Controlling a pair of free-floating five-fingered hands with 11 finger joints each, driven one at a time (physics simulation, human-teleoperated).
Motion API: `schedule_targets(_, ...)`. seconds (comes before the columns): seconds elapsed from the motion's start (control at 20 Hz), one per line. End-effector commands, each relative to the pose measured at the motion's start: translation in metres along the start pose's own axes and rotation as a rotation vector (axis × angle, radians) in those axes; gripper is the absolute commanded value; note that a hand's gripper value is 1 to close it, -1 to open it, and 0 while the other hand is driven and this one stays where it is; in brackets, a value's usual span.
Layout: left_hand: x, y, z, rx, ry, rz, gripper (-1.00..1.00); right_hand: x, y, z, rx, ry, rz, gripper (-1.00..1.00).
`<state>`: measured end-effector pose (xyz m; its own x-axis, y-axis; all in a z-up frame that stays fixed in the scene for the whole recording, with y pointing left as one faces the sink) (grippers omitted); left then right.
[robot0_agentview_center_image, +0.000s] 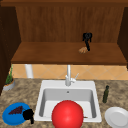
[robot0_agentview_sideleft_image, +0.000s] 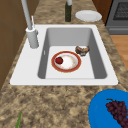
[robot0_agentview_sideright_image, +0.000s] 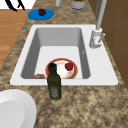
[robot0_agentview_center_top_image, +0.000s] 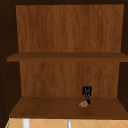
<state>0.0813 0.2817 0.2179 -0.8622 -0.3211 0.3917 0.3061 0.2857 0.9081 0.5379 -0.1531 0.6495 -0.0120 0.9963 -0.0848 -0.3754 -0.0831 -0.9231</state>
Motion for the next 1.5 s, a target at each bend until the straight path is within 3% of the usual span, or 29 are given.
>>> schedule_targets(0.0,0.000,0.000,0.000,0.000,0.000,0.000,0.00,-0.010,-0.019,0.028,-0.009,0.026,-0.043,-1.00)
schedule_targets(0.1,0.000,0.000,0.000,0.000,0.000,0.000,0.00,-0.011,-0.017,0.044,-0.018,0.003,-0.035,-1.00)
schedule_targets(0.3,0.000,0.000,0.000,0.000,0.000,0.000,0.00,-0.011,-0.006,0.073,-0.107,0.014,-0.024,-1.00)
schedule_targets(0.5,0.000,0.000,0.000,0.000,0.000,0.000,0.00,-0.013,0.000,0.103,-0.144,0.015,-0.012,-1.00)
schedule_targets(0.85,0.000,0.000,0.000,0.000,0.000,0.000,0.00,-0.016,0.012,0.160,-0.139,0.007,-0.019,-1.00)
schedule_targets(1.45,0.000,0.000,0.000,0.000,0.000,0.000,0.00,-0.013,0.058,0.247,-0.169,0.021,-0.009,-1.00)
